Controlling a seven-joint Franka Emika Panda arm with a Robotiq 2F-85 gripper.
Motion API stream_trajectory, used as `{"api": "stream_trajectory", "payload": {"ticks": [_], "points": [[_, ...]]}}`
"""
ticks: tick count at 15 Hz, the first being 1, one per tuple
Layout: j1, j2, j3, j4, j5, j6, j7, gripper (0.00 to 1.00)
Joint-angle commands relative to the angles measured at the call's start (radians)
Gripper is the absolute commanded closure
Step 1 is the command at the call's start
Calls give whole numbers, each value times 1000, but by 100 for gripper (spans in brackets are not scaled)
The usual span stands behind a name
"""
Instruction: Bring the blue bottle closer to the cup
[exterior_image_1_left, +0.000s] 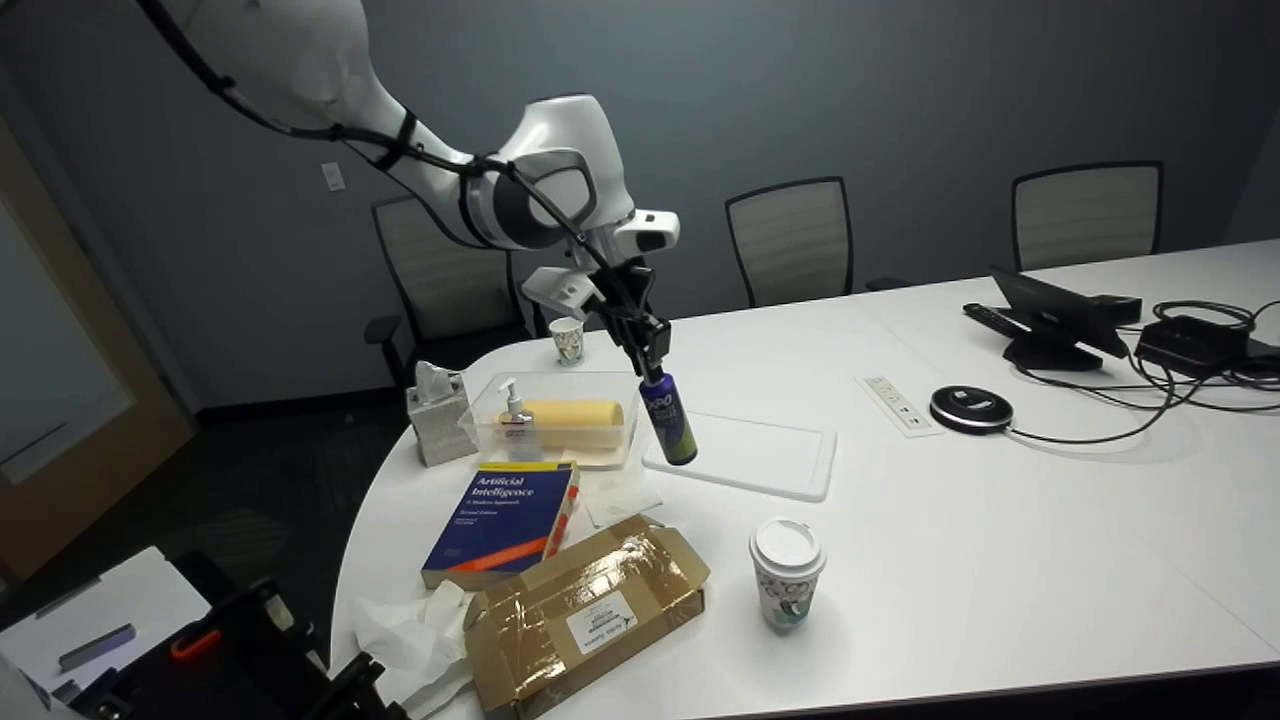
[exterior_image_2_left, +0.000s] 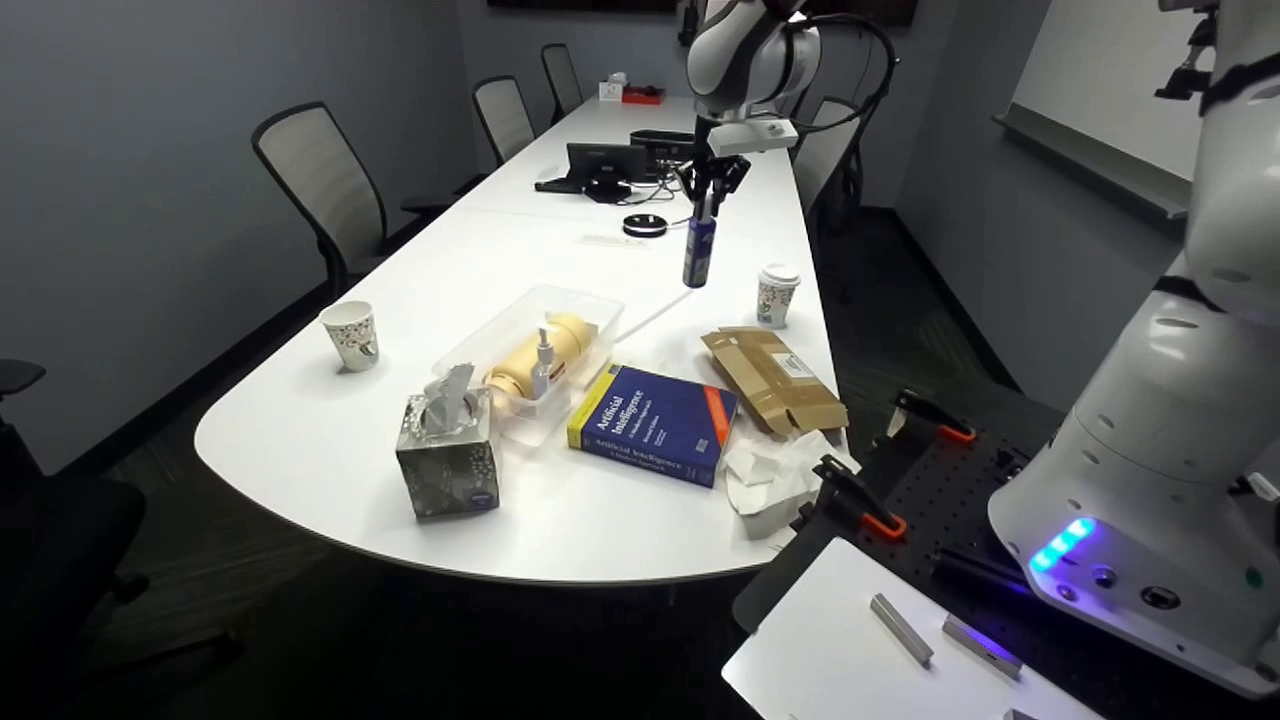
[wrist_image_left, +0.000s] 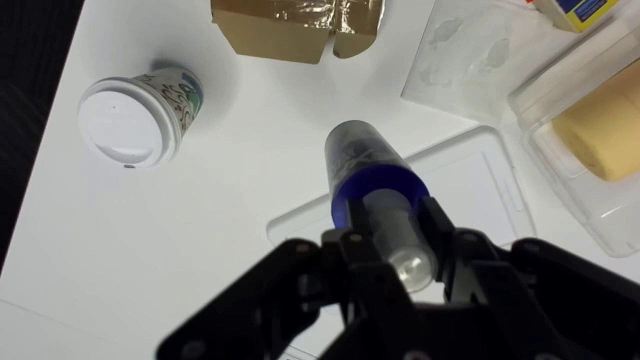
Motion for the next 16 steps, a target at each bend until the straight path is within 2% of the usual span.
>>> {"api": "stream_trajectory", "payload": {"ticks": [1,9,16], "points": [[-25,103,-7,123,27,-33,0,93],[-155,311,42,330,183,-68,-53,93],[-187,422,33,482,196,-205,-34,93]]}}
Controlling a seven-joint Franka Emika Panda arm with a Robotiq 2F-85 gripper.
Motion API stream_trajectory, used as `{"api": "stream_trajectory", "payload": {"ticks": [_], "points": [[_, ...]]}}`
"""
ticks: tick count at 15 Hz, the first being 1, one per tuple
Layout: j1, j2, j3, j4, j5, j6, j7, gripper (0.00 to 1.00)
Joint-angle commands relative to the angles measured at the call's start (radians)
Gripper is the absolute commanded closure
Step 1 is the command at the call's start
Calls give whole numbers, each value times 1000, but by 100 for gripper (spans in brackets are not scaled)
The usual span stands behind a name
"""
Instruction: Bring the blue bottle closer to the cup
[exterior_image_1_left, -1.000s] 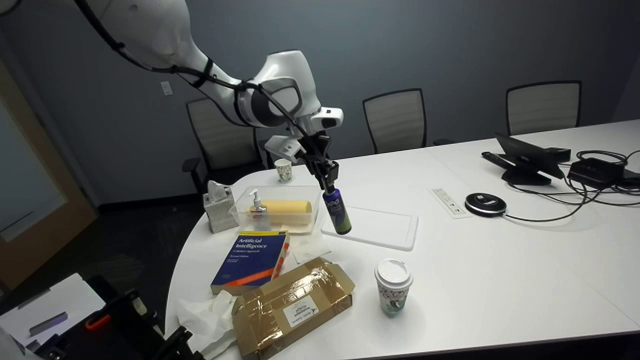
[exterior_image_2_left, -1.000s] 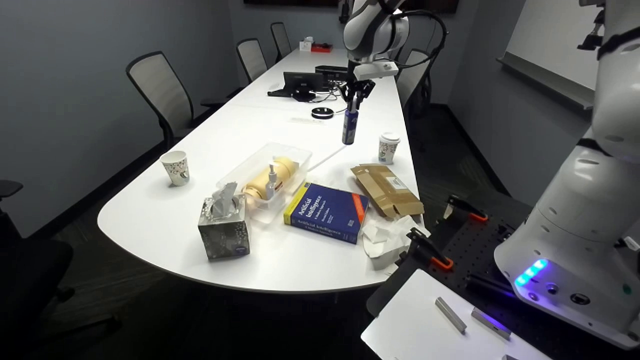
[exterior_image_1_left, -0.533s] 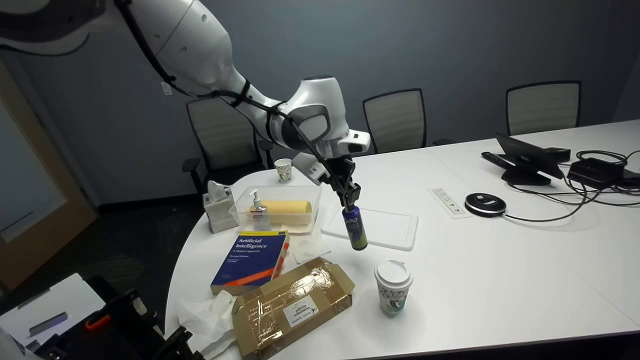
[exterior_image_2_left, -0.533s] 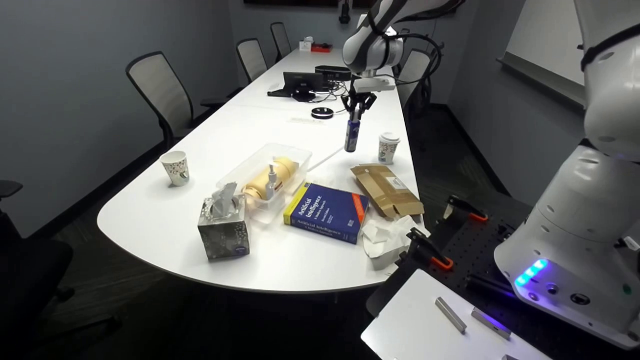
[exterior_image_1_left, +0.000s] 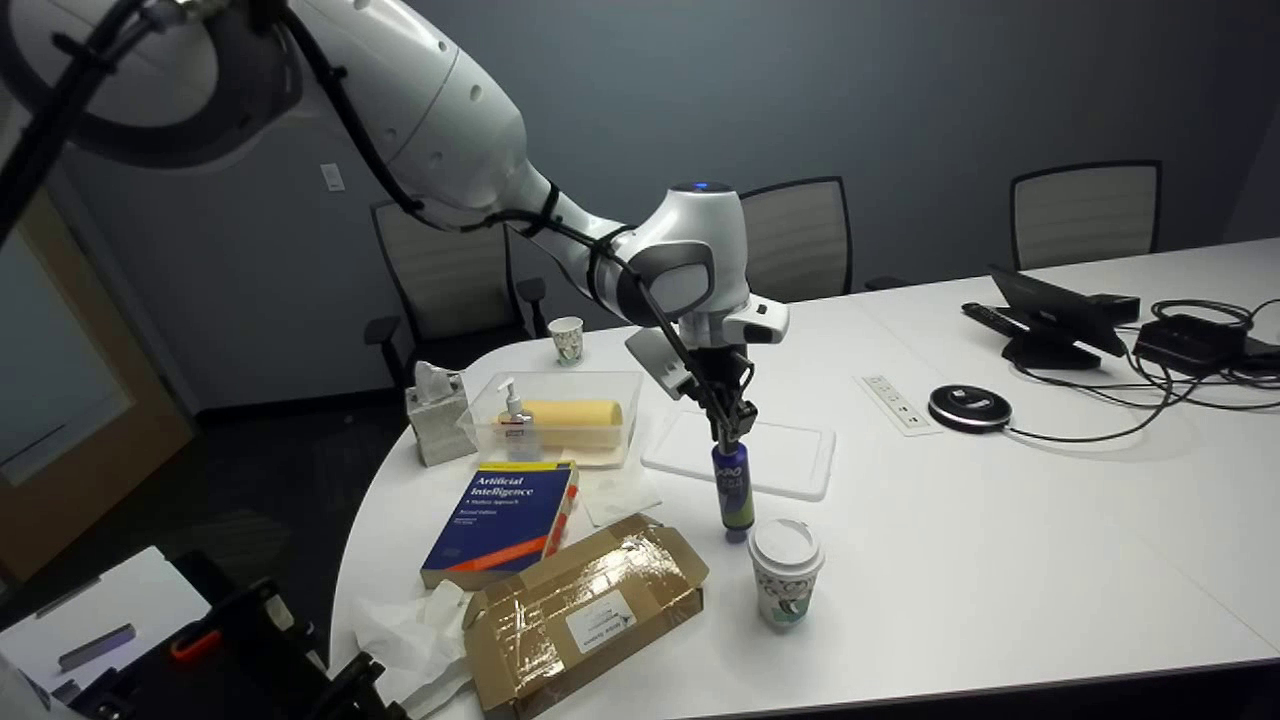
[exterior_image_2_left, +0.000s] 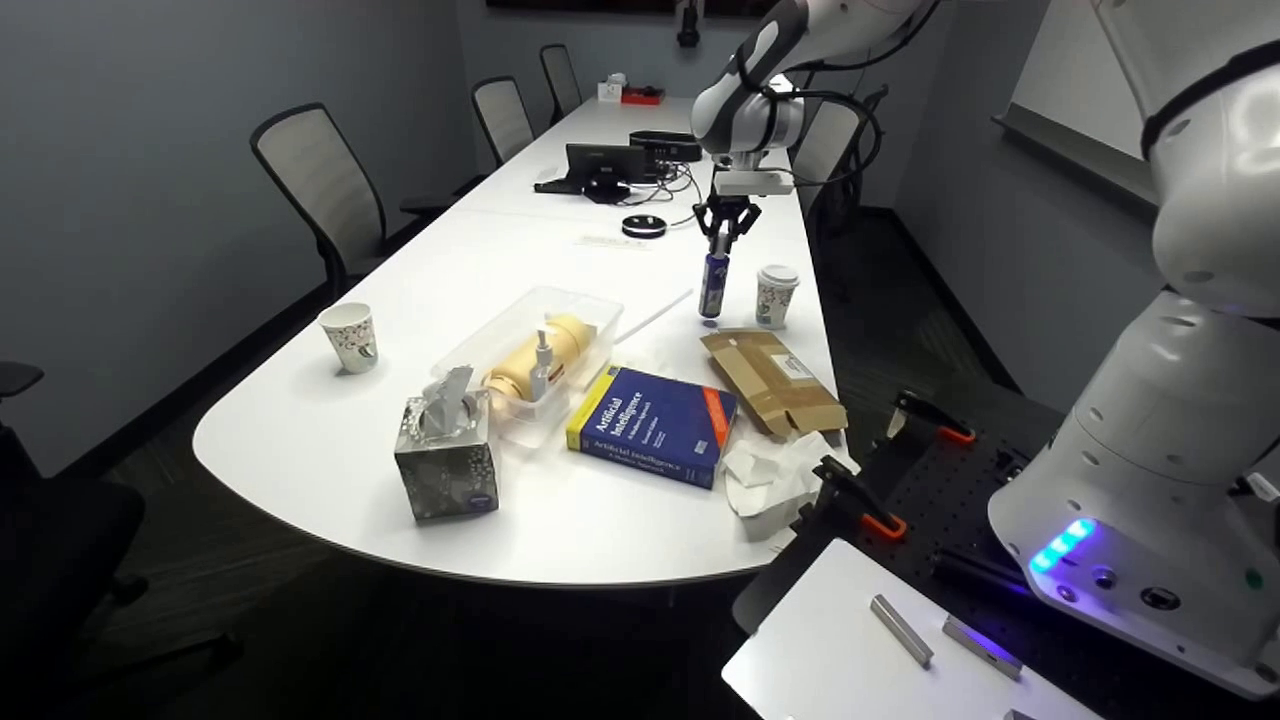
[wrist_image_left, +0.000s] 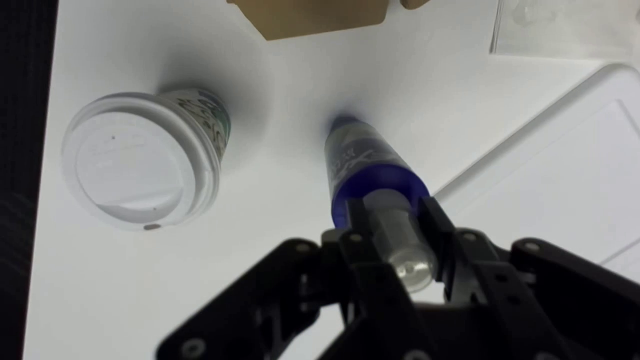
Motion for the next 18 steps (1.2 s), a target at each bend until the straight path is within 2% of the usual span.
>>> {"api": "stream_trajectory", "payload": {"ticks": [1,5,6,8,13,18], "points": [[-6,48,2,92,18,-100,-3,93],[-1,90,0,136,12,-150,4,93],[5,95,-5,141,7,-153,9,45],[10,92,-10,145,2,-154,15,39],[29,27,-21,115,-6,-164,36,2],[150,-130,-47,19,-96,-200,75,0]]}}
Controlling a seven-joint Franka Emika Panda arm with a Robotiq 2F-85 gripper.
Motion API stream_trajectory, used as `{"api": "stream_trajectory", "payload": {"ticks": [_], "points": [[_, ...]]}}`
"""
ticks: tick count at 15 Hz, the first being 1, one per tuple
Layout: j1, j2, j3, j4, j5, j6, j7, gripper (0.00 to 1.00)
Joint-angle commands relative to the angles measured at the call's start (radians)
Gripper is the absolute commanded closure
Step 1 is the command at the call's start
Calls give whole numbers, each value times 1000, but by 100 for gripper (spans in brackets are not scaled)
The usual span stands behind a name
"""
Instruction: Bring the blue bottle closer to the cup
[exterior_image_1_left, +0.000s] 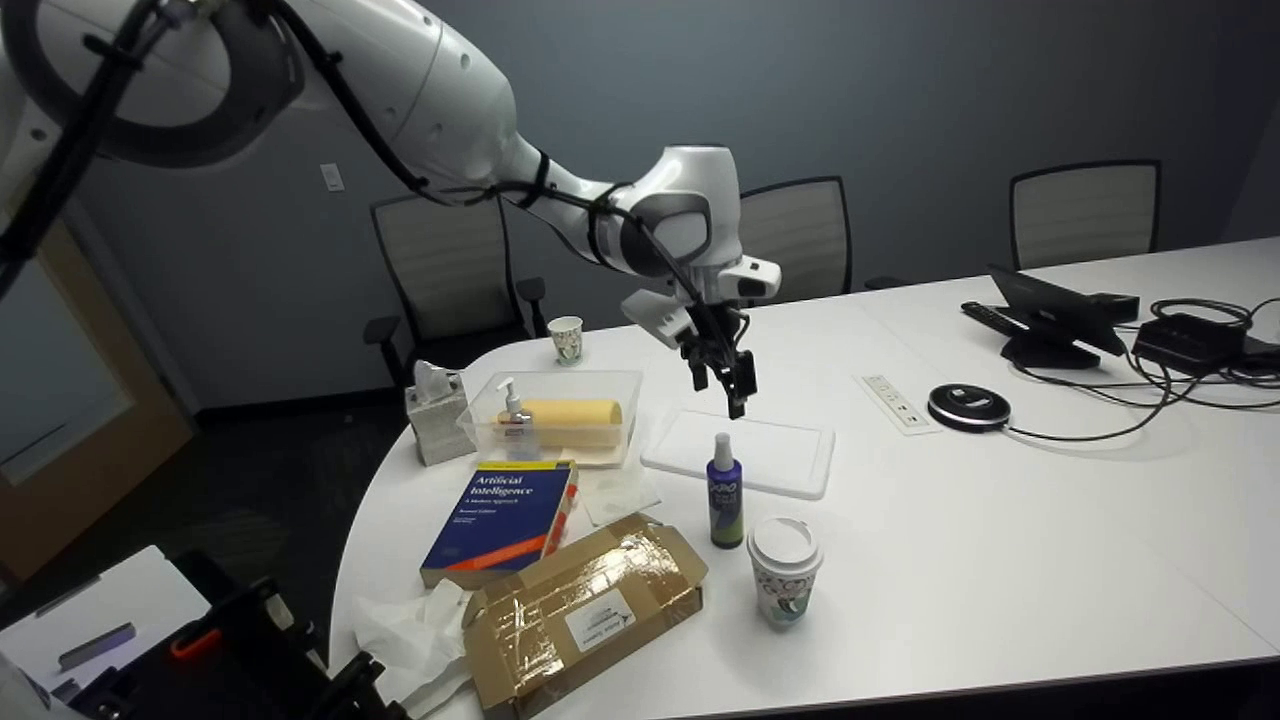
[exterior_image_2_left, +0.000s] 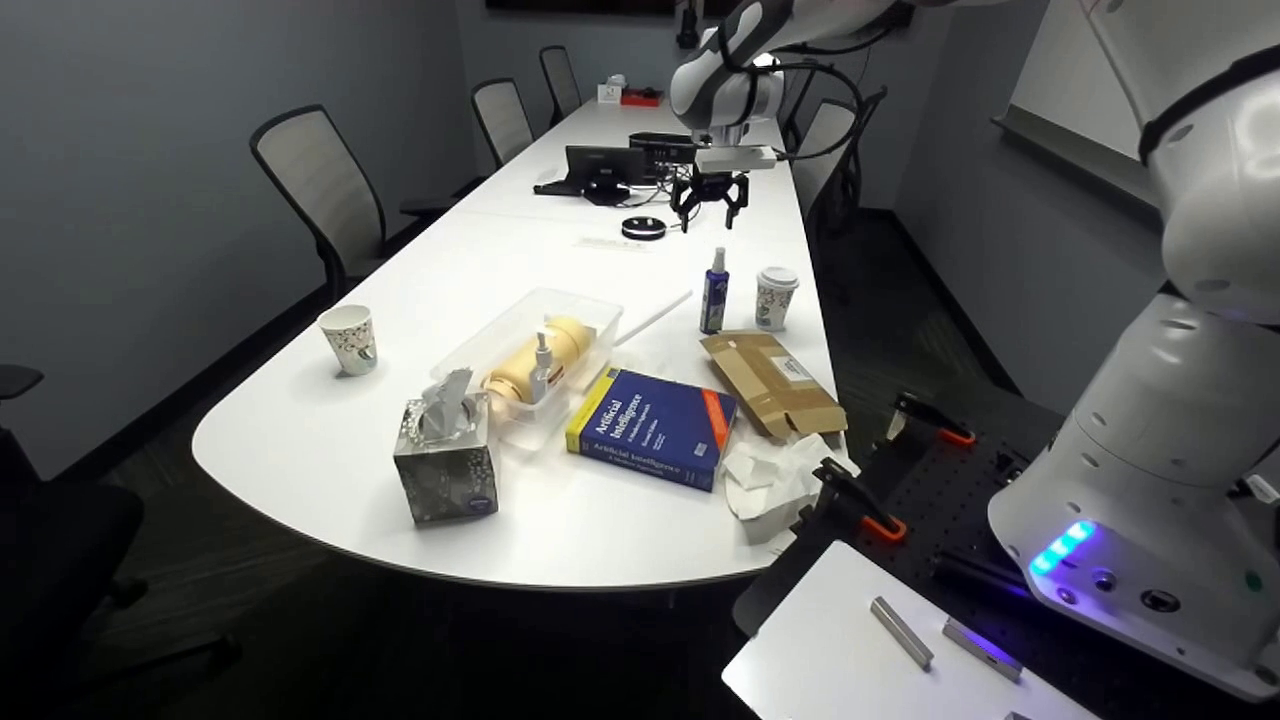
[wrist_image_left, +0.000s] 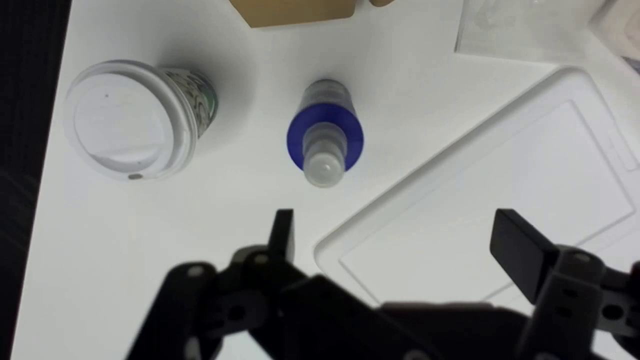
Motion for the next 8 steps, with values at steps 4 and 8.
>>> {"api": "stream_trajectory", "payload": {"ticks": [4,8], "points": [[174,-248,6,-192,-121,-53,38,0],[220,-307,35,-257,-130,-43,25,0]]}}
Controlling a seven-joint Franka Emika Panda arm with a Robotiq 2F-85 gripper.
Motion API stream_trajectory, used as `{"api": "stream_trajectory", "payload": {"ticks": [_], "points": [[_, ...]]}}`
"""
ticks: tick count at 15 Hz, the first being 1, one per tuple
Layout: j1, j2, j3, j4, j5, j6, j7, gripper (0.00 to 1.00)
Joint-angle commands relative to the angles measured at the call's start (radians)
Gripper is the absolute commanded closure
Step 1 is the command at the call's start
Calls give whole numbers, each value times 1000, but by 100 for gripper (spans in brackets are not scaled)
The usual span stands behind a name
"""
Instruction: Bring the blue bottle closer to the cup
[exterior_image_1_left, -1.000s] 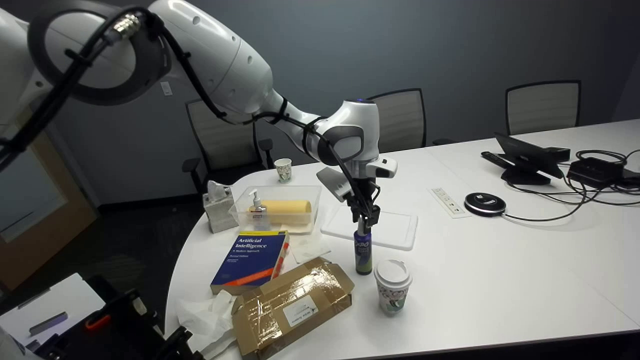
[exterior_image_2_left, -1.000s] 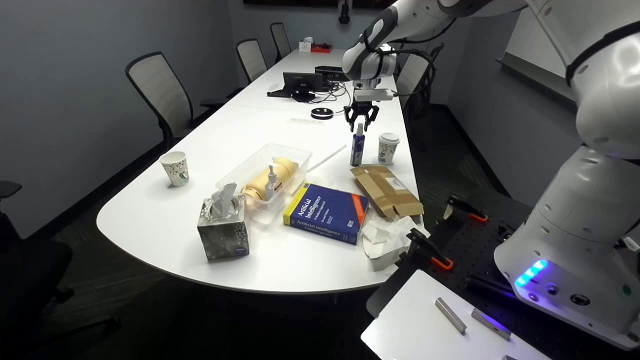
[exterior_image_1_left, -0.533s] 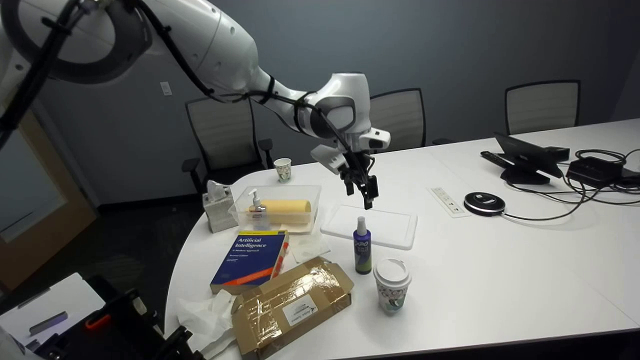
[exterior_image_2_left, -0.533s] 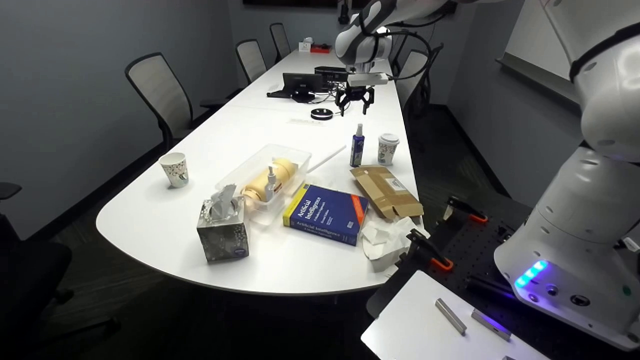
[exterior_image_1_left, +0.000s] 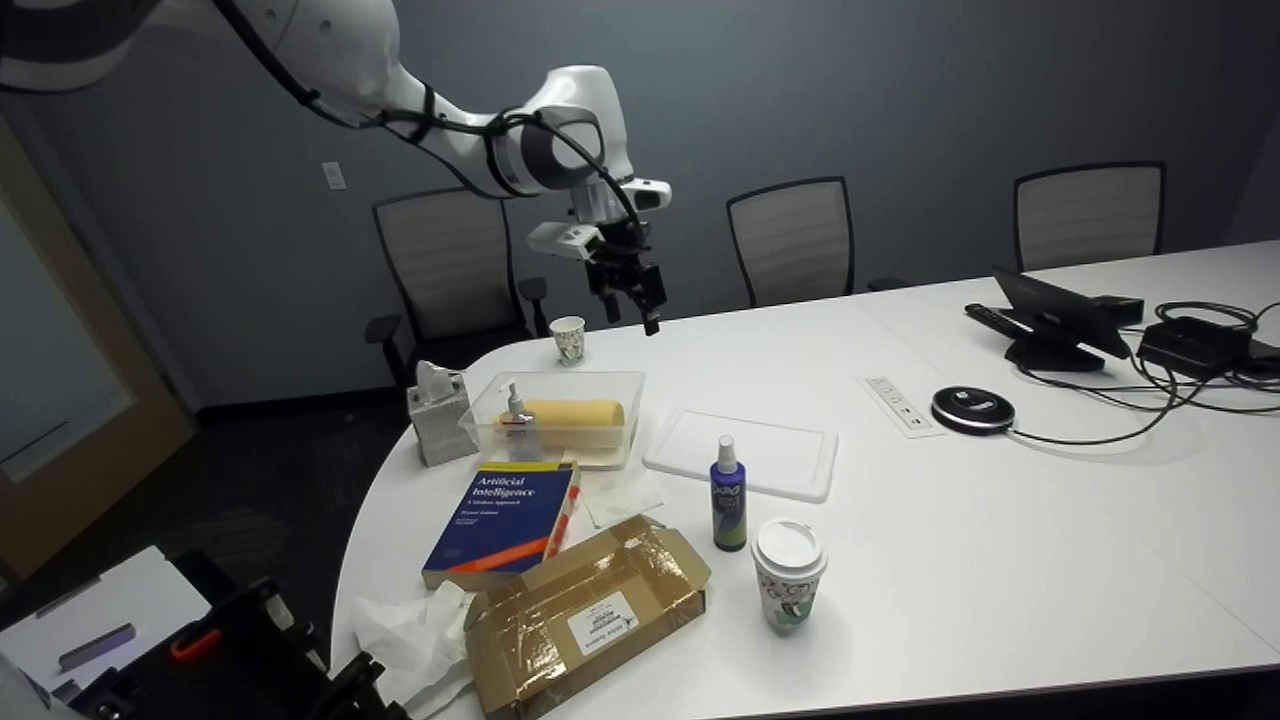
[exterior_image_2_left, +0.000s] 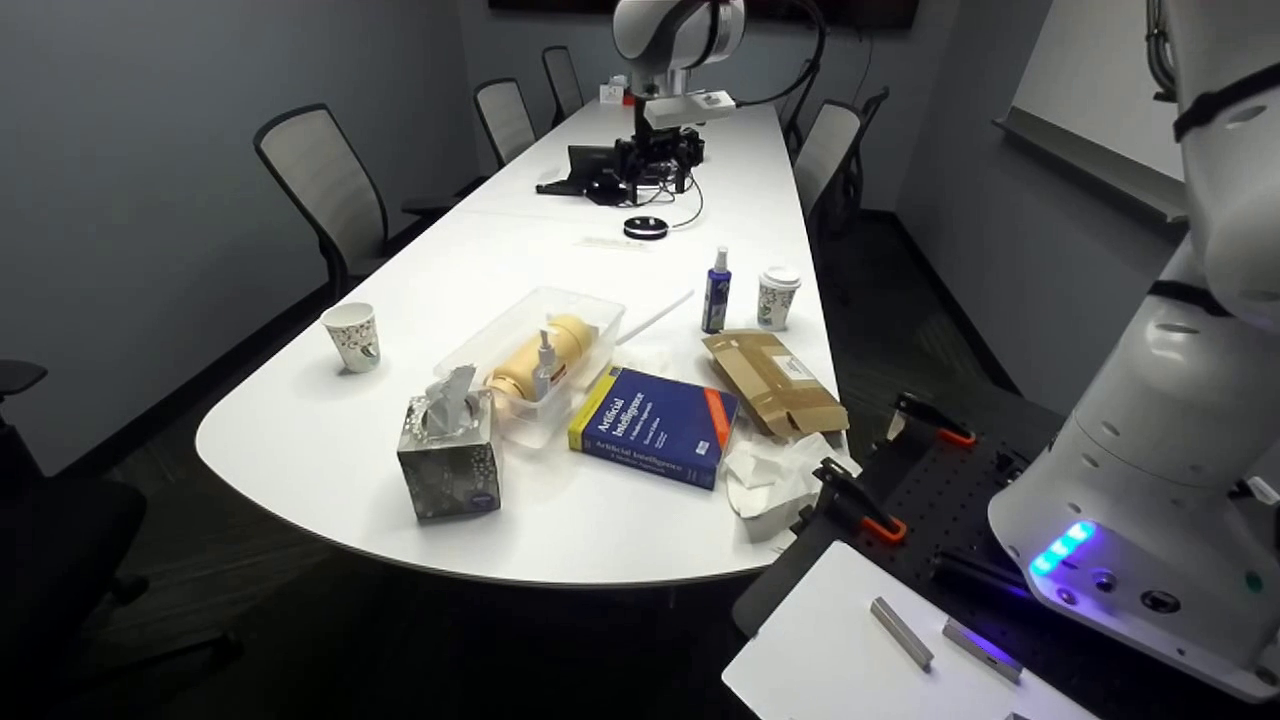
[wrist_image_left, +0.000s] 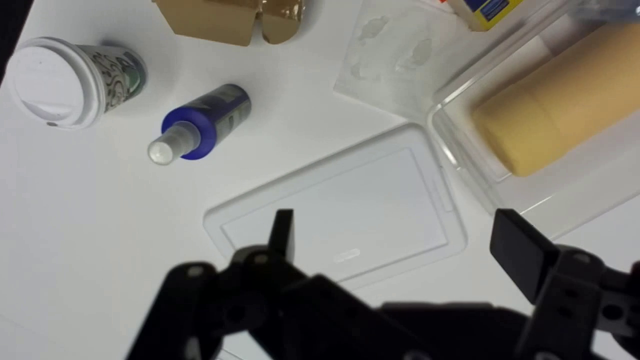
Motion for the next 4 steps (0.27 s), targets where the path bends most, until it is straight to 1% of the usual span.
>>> {"api": "stream_trajectory", "payload": {"ticks": [1,4], "points": [[11,-88,34,-108,-2,11,-17,0],[11,-110,54,-136,0,12,-24,0]]}}
